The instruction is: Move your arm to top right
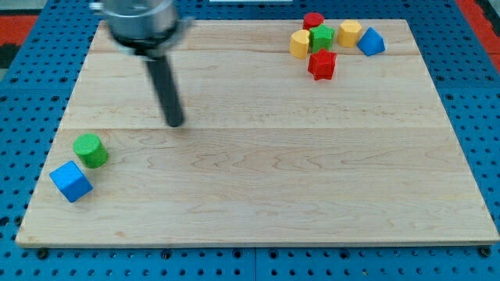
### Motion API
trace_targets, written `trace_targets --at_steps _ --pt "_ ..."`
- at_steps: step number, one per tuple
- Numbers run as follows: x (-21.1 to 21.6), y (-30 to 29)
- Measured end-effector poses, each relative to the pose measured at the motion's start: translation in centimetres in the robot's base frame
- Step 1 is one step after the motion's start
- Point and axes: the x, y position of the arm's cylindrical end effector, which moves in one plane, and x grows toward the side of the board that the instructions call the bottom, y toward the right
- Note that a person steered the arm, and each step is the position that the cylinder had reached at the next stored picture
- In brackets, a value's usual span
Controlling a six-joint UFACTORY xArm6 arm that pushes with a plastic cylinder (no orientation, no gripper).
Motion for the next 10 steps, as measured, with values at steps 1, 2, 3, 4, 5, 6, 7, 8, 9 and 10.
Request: trace_targets --at_steps 1,2,3,4,5,6,7,8,9,10 --pt "0.2 10.8" --pt "-1.3 23.9" --pt "-6.4 33.8" --pt "-12.7 41.6" --pt "-14.4 41.7" --pt "-14.5 41.7" --pt "-14.4 40.8" --pt "-13.1 39.0" --pt "-12.6 37.3" --pt "-13.1 40.6"
